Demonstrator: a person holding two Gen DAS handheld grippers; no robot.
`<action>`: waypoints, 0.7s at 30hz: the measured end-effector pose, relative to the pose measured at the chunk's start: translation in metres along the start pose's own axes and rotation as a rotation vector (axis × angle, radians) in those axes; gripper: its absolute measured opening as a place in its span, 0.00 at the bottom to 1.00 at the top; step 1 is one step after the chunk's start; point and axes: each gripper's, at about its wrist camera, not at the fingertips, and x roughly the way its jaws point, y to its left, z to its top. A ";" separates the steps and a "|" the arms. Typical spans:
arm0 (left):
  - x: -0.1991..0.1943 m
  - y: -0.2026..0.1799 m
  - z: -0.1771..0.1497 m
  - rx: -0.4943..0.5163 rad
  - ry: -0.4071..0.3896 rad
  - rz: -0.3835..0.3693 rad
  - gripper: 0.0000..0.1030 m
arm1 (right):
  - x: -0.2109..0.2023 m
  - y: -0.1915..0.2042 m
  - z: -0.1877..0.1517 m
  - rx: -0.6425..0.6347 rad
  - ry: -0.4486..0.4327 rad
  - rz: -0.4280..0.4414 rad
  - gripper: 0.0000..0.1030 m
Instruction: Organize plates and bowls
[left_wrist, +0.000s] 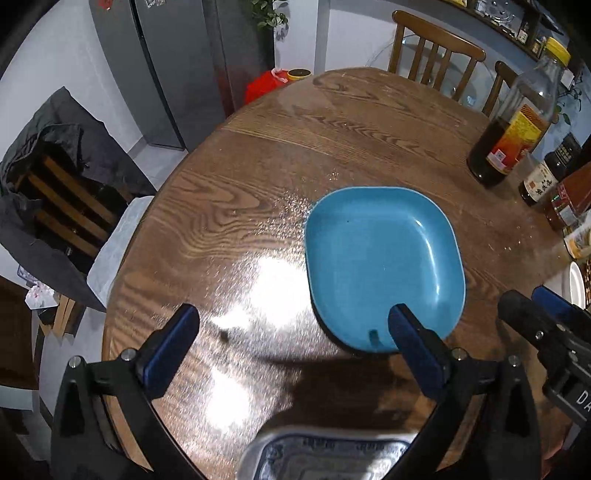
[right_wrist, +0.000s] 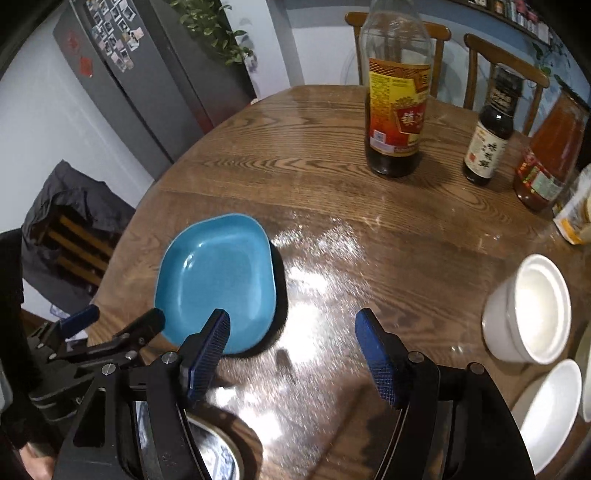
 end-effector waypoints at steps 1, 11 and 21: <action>0.004 0.000 0.003 0.001 0.007 -0.004 0.98 | 0.004 0.001 0.004 0.002 0.003 0.000 0.69; 0.037 -0.003 0.015 -0.037 0.092 -0.058 0.51 | 0.044 0.005 0.025 0.004 0.061 -0.005 0.65; 0.043 -0.008 0.016 -0.009 0.091 -0.103 0.18 | 0.072 -0.003 0.015 0.049 0.140 0.081 0.13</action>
